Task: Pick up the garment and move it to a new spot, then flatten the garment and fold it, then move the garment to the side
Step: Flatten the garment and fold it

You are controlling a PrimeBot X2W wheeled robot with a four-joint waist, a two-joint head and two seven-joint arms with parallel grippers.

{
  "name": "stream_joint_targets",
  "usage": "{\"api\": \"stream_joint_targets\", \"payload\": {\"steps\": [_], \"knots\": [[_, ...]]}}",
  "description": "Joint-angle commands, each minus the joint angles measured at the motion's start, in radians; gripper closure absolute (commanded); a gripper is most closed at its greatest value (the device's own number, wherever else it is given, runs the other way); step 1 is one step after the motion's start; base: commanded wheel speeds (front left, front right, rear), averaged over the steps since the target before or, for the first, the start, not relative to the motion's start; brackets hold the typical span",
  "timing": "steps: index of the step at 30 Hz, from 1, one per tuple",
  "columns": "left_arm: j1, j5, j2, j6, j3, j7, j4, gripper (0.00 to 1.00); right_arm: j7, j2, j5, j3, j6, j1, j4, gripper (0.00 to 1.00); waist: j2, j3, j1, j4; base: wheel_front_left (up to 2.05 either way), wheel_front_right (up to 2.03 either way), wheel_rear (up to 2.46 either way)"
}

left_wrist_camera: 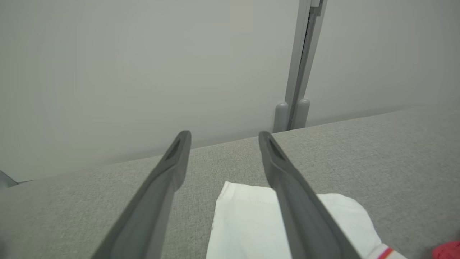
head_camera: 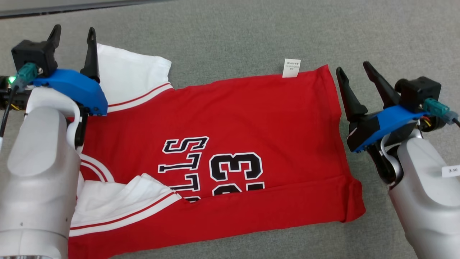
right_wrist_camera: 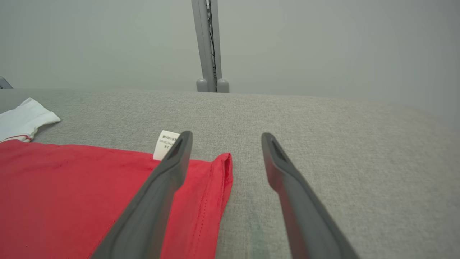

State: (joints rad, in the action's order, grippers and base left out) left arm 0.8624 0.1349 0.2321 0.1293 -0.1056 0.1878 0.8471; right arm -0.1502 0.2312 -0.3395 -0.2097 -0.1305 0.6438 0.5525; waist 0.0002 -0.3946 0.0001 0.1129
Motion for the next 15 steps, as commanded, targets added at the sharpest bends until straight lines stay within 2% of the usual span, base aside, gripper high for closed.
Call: {"api": "stream_joint_targets", "payload": {"steps": [1,15], "knots": [[0.045,0.019,0.017,0.000,-0.032,-0.015,0.038,0.00,0.000,0.005,-0.008,-0.013,-0.001,0.037,0.013,0.00,-0.0002,-0.024,-0.0001,0.001,0.00,0.00,0.00],[0.197,0.128,0.078,0.001,-0.213,-0.162,0.230,0.00,-0.019,0.013,-0.060,-0.097,-0.001,0.158,0.081,0.00,-0.0002,-0.131,-0.0001,0.034,0.00,0.00,0.00]]}}
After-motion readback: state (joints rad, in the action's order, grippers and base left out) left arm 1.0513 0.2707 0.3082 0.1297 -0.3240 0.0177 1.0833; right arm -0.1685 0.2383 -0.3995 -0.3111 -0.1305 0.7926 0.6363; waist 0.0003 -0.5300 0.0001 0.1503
